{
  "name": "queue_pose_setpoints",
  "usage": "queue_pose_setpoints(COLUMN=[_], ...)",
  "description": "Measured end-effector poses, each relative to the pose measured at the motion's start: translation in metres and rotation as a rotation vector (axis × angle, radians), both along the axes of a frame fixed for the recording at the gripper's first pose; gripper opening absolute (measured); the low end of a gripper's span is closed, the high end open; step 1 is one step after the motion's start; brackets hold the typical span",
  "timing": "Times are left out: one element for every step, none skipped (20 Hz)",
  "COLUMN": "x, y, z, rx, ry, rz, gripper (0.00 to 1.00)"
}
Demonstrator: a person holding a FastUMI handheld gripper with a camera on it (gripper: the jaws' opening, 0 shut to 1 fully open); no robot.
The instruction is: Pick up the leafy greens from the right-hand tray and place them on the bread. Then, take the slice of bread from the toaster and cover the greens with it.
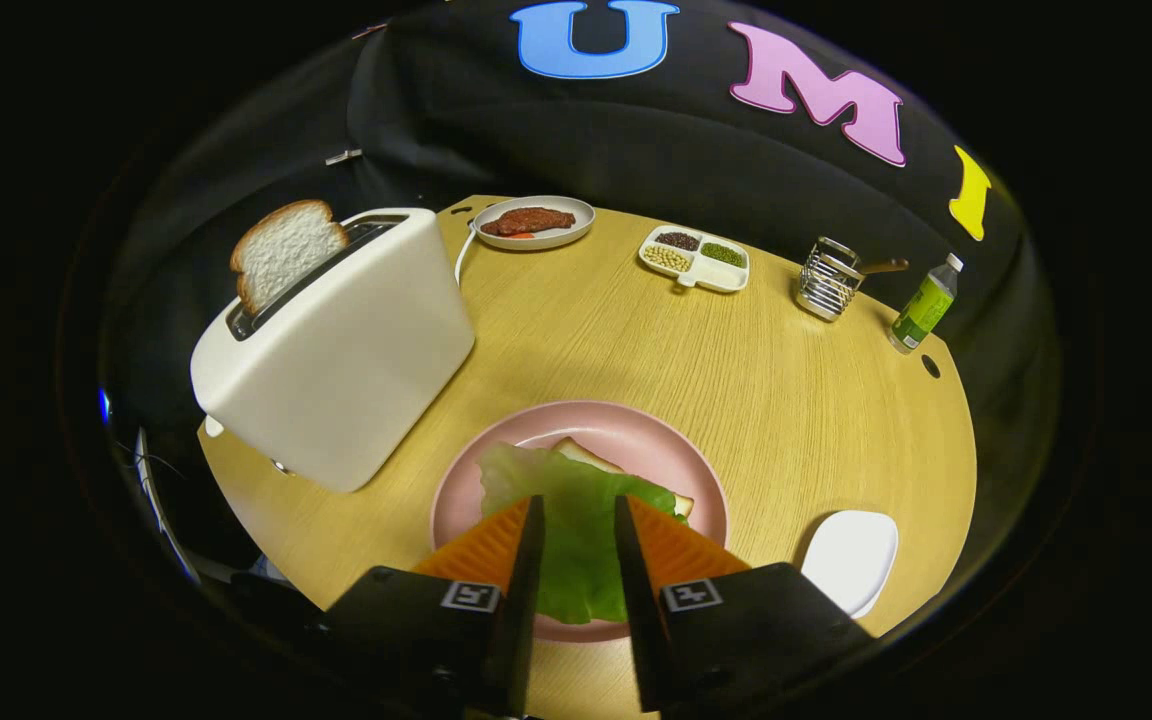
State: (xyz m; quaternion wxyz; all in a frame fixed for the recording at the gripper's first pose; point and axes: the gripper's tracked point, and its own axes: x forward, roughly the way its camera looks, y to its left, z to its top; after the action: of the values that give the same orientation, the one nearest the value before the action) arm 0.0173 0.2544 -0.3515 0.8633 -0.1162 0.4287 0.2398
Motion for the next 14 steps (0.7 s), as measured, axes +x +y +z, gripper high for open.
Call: queue_pose_setpoints(x=[-0.002, -0.002, -0.001, -0.002, -0.001, -0.001, 0.001, 0.002, 0.004, 0.007, 0.009, 0.011, 0.013, 0.015], y=[0.001, 0.001, 0.002, 0.004, 0.003, 0.006, 0.009, 0.011, 0.014, 0.018, 0.021, 0.026, 0.031, 0.038], z=[0.001, 0.002, 0.004, 0.006, 0.01, 0.012, 0.017, 0.023, 0.03, 0.039, 0.047, 0.056, 0.066, 0.079], rx=[0.005, 0.006, 0.01, 0.016, 0.023, 0.033, 0.045, 0.056, 0.066, 0.075, 0.083, 0.094, 0.108, 0.12], ry=[0.002, 0.003, 0.001, -0.001, -0.002, -0.002, -0.005, -0.012, -0.024, -0.037, -0.049, -0.061, -0.079, -0.104], rz=[0.003, 0.005, 0.005, 0.005, 0.002, -0.003, -0.007, -0.009, -0.006, 0.0, 0.008, 0.016, 0.027, 0.041], gripper=[0.6, 0.69, 0.79, 0.88, 1.0, 1.0, 1.0, 1.0, 1.0, 1.0, 1.0, 1.0, 1.0, 1.0])
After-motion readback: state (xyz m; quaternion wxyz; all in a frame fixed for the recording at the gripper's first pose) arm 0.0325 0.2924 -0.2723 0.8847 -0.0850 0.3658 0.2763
